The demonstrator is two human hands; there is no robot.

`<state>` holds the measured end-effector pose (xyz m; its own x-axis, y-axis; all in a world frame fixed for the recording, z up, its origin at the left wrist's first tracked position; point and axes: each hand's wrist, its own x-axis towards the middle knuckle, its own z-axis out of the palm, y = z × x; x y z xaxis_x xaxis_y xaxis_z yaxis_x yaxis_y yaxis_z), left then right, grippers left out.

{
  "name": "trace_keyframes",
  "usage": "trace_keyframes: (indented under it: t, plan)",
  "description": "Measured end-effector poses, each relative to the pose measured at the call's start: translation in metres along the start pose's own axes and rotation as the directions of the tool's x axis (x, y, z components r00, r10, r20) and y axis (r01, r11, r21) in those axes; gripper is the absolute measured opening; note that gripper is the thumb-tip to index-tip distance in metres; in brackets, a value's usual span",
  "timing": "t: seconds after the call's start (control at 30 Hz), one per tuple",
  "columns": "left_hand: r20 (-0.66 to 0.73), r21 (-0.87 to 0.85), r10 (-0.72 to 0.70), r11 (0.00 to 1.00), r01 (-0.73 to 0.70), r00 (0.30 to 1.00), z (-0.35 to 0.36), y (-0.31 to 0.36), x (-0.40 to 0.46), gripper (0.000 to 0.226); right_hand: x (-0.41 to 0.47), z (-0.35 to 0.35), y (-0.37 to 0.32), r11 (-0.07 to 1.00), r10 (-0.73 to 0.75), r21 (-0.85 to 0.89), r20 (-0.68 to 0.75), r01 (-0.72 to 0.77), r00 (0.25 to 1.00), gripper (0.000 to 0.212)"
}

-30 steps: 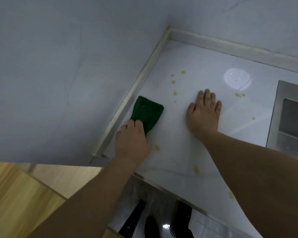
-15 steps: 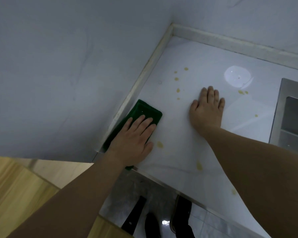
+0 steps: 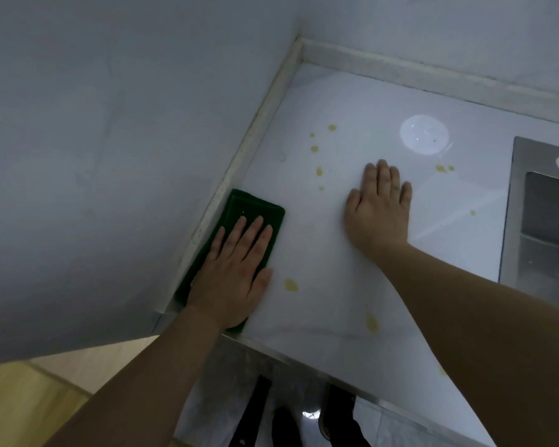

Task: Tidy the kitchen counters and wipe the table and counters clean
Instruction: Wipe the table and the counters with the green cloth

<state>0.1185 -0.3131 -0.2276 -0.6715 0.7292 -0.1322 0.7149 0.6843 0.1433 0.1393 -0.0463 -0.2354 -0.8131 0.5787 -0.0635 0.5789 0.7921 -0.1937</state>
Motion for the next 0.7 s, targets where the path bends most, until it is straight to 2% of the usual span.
trace_keyframes:
  t: [0.27,0.4,0.57,0.7]
  plan:
    - [-0.007,-0.008,-0.003,1.0,0.003,1.0,-0.005,-0.004,0.041,0.065,0.005,-0.004,0.003,1.0,-0.019,0.01,0.026,0.019,0.999,0.06]
    - [-0.026,-0.01,-0.031,0.999,0.031,0.999,-0.008,-0.003,0.067,0.067,0.025,-0.015,0.008,0.995,-0.09,-0.058,-0.086,0.085,0.992,0.052]
    - [-0.041,-0.006,-0.016,1.0,0.016,0.999,-0.009,-0.002,0.093,0.068,0.056,-0.016,0.014,0.989,-0.116,0.072,-0.174,0.13,0.978,0.054]
    - [-0.046,0.005,-0.004,1.0,0.005,0.999,-0.01,-0.004,0.108,0.068,0.082,-0.015,0.015,0.983,-0.132,0.107,-0.139,0.147,0.982,0.051]
